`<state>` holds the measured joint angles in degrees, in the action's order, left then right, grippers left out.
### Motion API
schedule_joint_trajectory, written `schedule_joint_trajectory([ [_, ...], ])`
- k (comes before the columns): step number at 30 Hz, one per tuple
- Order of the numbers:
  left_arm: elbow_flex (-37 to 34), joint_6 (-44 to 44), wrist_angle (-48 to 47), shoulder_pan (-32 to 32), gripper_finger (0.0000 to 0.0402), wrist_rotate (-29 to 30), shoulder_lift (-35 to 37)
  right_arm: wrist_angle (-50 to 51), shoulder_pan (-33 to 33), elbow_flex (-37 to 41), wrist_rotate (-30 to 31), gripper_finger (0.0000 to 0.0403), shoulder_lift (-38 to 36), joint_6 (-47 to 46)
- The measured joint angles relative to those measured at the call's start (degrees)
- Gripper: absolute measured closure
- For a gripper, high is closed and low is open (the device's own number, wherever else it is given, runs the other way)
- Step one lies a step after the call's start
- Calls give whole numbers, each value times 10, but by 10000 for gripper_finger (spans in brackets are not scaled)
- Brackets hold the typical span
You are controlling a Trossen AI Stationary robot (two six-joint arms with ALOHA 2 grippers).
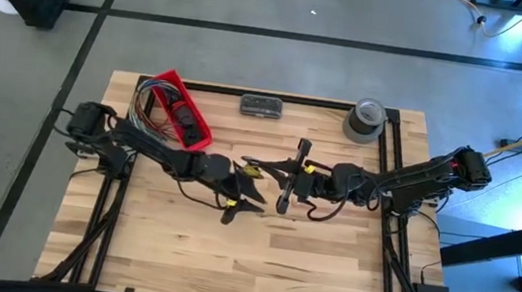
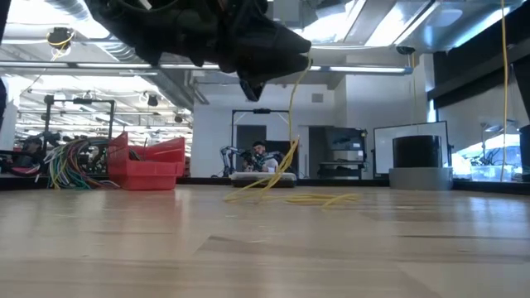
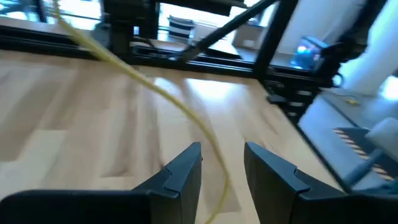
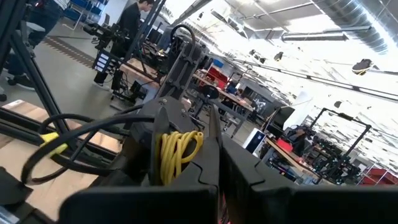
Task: Coil cords
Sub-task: Coil the yellow wire on the spool
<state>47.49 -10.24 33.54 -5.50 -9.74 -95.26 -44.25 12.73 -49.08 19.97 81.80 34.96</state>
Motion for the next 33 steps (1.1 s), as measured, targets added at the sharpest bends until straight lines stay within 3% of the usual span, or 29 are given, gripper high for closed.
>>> schedule_joint_trajectory([
  [12,11,23,16,0,289,41,-8,3,0,0,0,397,0,-1],
  [15,12,32,11,0,320,49,-8,3,0,0,0,397,0,-1],
  [18,12,46,8,2,379,57,-8,3,0,0,0,397,0,-11],
  [20,12,59,-9,3,392,73,-8,3,0,0,0,397,0,-16],
  [25,12,97,-128,3,397,185,37,3,3,0,3,397,0,-17],
  [30,12,112,-296,-8,398,351,122,9,19,0,55,397,-1,1],
  [33,12,105,-380,-25,399,407,174,9,28,0,92,397,-1,14],
])
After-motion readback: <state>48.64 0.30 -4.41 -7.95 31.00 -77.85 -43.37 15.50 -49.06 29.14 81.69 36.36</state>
